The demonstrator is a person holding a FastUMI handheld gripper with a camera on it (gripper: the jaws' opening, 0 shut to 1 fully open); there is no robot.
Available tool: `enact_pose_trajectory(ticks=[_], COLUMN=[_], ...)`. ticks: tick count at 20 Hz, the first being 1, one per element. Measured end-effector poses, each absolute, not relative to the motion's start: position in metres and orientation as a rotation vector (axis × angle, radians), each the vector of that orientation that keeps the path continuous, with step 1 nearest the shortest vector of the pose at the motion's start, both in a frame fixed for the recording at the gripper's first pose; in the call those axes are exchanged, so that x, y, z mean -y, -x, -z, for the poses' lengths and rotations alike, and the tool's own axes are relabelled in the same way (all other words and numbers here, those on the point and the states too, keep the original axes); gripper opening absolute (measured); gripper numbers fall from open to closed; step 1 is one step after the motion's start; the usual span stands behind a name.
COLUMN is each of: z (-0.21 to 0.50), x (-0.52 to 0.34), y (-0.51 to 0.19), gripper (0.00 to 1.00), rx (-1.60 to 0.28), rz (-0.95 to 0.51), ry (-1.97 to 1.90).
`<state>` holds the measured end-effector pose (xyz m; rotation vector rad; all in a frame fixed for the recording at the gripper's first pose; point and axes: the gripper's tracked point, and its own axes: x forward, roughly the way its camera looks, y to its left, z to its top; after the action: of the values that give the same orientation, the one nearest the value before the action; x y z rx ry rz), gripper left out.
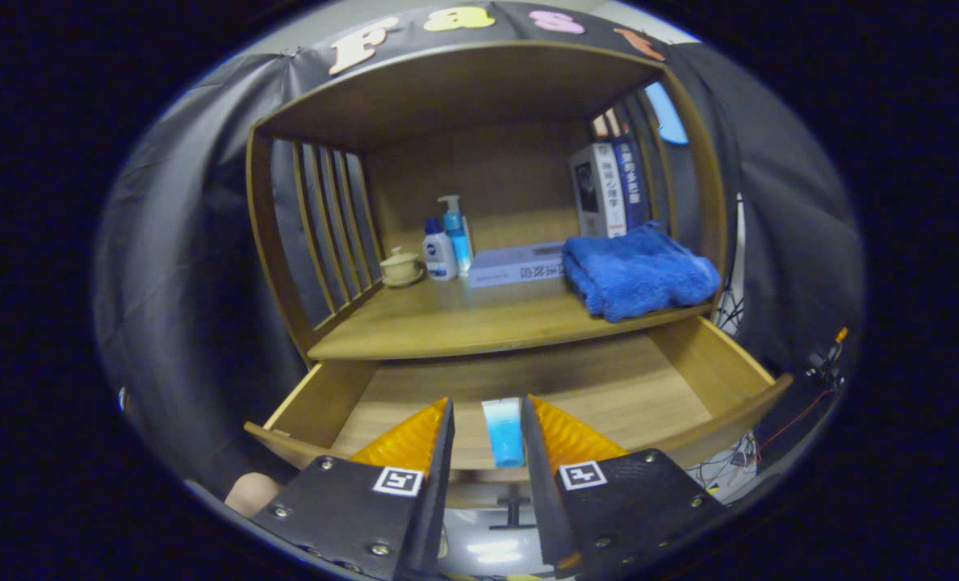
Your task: Pull open the drawer, take out the items inside it, and place them on the countertop above the cabinet.
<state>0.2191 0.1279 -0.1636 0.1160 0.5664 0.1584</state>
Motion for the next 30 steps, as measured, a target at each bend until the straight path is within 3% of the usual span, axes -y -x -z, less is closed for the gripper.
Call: enact_pose_trajectory(ticks=[5,13,30], z=[0.216,0.275,0.304], x=[-0.141,-0.134,-0.123], y=[-0.249,-0.261,-0.231], gripper=[0.47,0.62,0.63], rx=[-0.766,-0.966,-1.277], rz=[-0.200,-0.187,-0.121], ry=[-0.072,0.100,0.148])
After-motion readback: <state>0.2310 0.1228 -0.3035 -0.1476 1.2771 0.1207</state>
